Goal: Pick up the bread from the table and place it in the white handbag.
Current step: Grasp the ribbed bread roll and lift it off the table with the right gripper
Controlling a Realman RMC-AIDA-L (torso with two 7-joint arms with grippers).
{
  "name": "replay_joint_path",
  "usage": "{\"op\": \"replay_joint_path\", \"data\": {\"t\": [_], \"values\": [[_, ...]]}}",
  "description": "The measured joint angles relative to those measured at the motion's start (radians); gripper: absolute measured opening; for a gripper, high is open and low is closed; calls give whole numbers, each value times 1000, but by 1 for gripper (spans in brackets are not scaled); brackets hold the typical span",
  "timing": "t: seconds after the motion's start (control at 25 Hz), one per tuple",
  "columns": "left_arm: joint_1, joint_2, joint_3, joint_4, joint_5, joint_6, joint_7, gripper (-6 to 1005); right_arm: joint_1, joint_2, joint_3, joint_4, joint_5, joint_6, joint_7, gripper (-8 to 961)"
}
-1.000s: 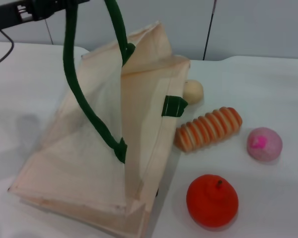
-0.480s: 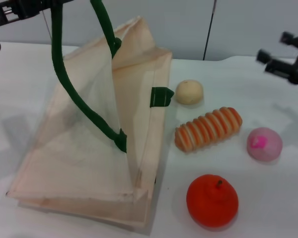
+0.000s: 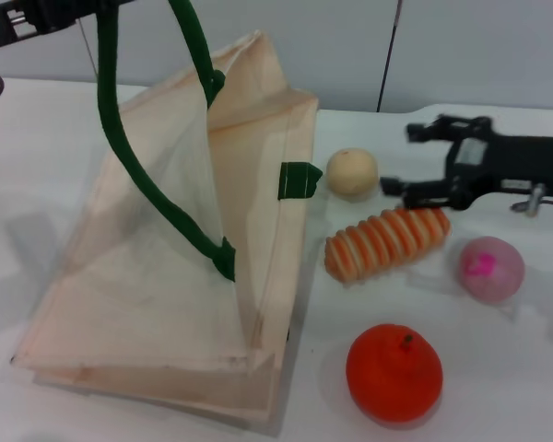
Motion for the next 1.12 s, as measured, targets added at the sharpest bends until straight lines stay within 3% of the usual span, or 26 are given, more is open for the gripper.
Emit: {"op": "replay_joint_path", "data": {"t": [0.4,1.12], "values": [[-16,-5,0,4,30,-24,-2,120,101,0,-130,5,-213,-26,78,889],[-17,-6,0,8,31,-24,-4,121,138,8,-299,94,-216,-265,103,889]]}}
